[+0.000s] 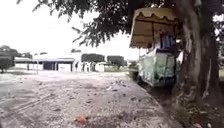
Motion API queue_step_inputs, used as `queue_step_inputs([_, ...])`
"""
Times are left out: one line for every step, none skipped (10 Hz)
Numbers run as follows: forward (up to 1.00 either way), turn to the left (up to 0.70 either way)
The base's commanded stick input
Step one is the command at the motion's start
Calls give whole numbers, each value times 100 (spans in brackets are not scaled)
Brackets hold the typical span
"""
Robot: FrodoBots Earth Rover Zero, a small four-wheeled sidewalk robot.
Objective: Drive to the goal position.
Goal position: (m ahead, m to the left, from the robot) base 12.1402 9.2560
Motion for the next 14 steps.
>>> queue_step_inputs([50, 0])
queue_step_inputs([50, 0])
queue_step_inputs([50, 0])
queue_step_inputs([50, 0])
queue_step_inputs([50, 0])
queue_step_inputs([50, 0])
queue_step_inputs([50, 0])
queue_step_inputs([50, 0])
queue_step_inputs([50, 0])
queue_step_inputs([50, 0])
queue_step_inputs([50, -34])
queue_step_inputs([50, -50])
queue_step_inputs([50, -50])
queue_step_inputs([50, -42])
